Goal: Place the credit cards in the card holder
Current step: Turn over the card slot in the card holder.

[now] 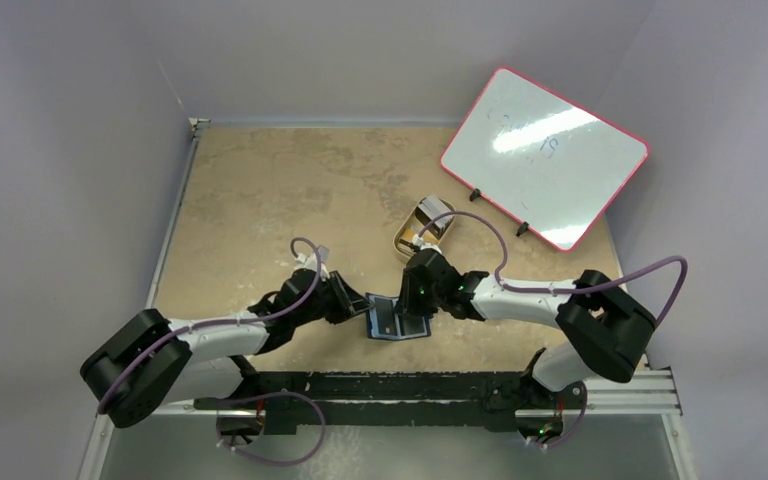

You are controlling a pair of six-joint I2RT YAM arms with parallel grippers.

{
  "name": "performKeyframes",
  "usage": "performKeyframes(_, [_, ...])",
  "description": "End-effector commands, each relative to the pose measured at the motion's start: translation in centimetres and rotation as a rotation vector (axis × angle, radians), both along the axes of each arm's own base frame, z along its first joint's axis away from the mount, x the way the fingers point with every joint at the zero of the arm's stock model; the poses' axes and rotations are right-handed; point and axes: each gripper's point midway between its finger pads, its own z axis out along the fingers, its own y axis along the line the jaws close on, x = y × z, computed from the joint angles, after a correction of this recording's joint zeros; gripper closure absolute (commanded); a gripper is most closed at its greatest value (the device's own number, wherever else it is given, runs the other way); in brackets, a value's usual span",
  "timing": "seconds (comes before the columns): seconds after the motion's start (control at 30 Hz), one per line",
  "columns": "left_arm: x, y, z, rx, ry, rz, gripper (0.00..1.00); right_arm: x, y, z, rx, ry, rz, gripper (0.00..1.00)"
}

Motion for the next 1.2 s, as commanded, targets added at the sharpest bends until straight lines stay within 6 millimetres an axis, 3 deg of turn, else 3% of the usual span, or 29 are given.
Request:
performKeyframes(0.0, [0.6, -1.0, 1.5, -0.07, -0.045, -0.016, 0.86, -0.8, -1.2, -1.0, -0.041, 0.024, -0.007, 0.78])
performKeyframes(0.1, [0.7, -1.2, 1.1, -0.066, -0.037, -0.019, 0.87, -0.9, -1.3, -1.0, -0.044, 0.025, -0.008, 0.78])
performKeyframes(0.27, [0.8, -1.4, 1.5, -0.084, -0.042, -0.02, 1.0, -0.9, -1.4, -1.0, -0.042, 0.025, -0.011, 0.77])
performKeyframes(0.43, [0.8, -1.5, 2.8, -0.125, -0.08, -0.016, 0.97, -0.9, -1.4, -1.1, -0.043, 0.026, -0.012, 0.76])
performKeyframes(0.67, [0.7, -1.6, 2.7, -0.14, -0.077, -0.023, 0.98, -0.9, -1.4, -1.1, -0.04, 0.026, -0.012, 0.76])
performKeyframes(0.8, [0.6, -1.7, 2.7, -0.161, -0.071, -0.022, 0.87, -0.9, -1.4, -1.2, -0.043, 0.027, -0.011, 0.76])
performKeyframes(0.97, [0.6, -1.7, 3.0, -0.179, -0.082, -0.017, 0.96, -1.0, -1.4, -1.1, -0.043, 0.028, -0.011, 0.76])
performKeyframes(1.1, [0.6, -1.6, 2.9, -0.174, -0.079, -0.016, 0.88, -0.9, -1.4, -1.1, -0.043, 0.026, -0.012, 0.75])
performKeyframes(1.17, [0.6, -1.7, 2.8, -0.173, -0.076, -0.016, 0.91, -0.9, -1.3, -1.1, -0.042, 0.025, -0.011, 0.75])
